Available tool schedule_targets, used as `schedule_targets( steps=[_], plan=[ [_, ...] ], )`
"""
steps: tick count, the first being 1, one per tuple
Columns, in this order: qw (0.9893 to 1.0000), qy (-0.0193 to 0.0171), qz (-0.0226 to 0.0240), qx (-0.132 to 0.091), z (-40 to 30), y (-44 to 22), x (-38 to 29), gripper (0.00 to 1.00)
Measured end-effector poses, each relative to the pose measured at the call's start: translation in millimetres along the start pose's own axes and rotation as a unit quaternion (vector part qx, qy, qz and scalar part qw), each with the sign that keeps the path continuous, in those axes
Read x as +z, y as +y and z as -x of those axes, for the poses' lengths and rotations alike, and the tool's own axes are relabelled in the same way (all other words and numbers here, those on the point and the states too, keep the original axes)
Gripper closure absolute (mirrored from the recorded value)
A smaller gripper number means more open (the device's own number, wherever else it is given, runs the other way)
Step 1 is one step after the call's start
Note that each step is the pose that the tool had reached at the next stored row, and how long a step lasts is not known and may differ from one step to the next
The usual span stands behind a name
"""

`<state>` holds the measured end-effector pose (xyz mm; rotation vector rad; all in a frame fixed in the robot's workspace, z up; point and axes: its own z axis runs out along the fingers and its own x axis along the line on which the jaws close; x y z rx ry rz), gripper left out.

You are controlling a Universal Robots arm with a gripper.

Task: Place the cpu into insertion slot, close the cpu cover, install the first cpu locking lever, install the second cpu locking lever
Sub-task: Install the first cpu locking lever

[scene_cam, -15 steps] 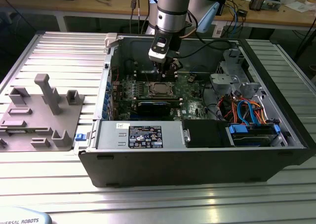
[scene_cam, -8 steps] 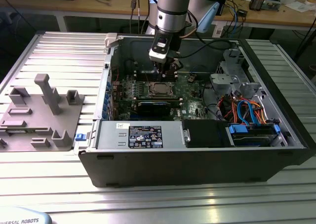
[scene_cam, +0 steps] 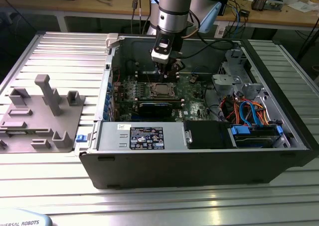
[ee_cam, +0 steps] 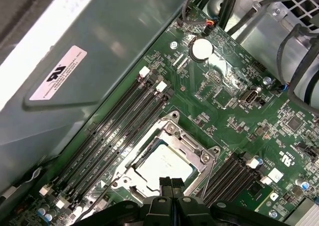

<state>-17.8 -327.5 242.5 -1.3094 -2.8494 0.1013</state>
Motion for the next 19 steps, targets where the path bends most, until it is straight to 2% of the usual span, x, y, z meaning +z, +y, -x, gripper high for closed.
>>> schedule_targets(
  steps=[19],
  plan=[
    [0.9997, -0.0015, 0.0006, -0.025, 0.0, 0.0, 0.0, 0.89]
  ],
)
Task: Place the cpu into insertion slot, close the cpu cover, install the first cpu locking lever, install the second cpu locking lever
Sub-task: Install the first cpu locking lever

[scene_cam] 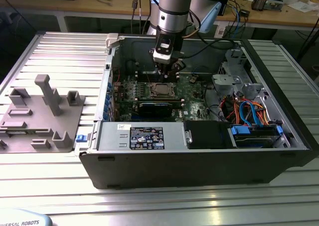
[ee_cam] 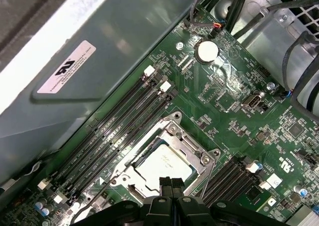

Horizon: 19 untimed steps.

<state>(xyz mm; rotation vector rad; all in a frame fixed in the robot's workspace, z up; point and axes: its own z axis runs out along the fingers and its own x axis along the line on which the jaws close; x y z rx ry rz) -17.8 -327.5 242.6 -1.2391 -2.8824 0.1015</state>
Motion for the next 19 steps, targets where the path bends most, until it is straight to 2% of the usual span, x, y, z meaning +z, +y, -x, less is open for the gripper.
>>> schedule_targets(
  steps=[19],
  plan=[
    [0.9998, -0.0013, 0.0005, -0.022, 0.0, 0.0, 0.0, 0.89]
  ],
)
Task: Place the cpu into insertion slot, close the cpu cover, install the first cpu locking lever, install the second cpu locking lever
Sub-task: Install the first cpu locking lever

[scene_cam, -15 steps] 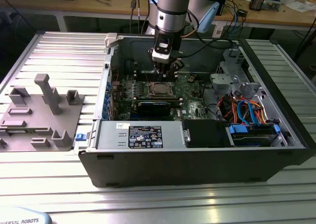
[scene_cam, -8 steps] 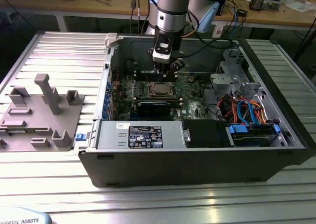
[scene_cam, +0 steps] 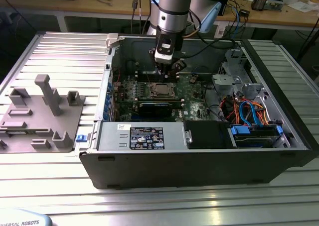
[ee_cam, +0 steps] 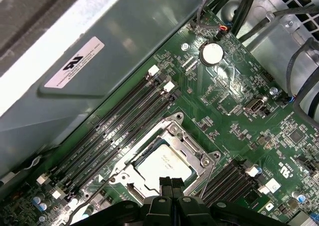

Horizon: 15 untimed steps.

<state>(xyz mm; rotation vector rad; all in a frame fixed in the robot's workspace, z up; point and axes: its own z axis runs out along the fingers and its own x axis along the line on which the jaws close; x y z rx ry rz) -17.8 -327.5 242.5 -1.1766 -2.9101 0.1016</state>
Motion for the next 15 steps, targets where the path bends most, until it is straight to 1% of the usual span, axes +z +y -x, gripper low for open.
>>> schedule_targets(
  steps=[15],
  plan=[
    [1.0, -0.0003, 0.0001, -0.006, 0.0, 0.0, 0.0, 0.89]
  ],
)
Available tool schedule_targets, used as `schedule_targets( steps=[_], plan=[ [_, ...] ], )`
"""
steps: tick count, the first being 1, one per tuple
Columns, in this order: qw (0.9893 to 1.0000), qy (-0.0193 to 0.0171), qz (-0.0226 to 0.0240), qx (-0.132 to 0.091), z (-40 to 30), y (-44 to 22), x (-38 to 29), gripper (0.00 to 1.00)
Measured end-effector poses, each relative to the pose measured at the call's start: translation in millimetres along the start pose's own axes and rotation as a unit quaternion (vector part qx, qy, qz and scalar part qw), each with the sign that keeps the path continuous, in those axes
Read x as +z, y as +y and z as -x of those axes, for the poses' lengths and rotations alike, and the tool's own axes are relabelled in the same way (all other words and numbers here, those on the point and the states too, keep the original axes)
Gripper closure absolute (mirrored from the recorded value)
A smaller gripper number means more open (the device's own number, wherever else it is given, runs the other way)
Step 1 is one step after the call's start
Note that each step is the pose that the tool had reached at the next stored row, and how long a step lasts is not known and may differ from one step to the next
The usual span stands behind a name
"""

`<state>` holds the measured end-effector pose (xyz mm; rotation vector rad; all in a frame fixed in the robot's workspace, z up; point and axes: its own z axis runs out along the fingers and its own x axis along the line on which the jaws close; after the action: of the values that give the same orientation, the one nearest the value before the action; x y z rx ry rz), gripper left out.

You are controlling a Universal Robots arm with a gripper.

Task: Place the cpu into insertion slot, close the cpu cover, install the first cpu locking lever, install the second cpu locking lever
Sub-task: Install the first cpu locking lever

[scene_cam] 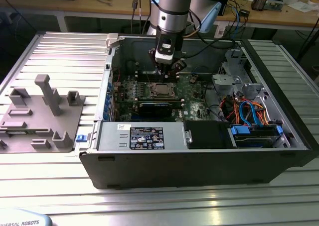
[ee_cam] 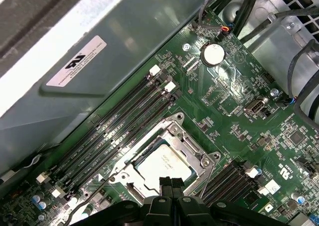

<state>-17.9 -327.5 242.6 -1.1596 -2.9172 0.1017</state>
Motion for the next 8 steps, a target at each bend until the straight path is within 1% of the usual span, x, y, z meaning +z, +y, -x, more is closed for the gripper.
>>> schedule_targets(
  steps=[8],
  plan=[
    [1.0, -0.0002, 0.0001, -0.002, 0.0, 0.0, 0.0, 0.89]
  ],
)
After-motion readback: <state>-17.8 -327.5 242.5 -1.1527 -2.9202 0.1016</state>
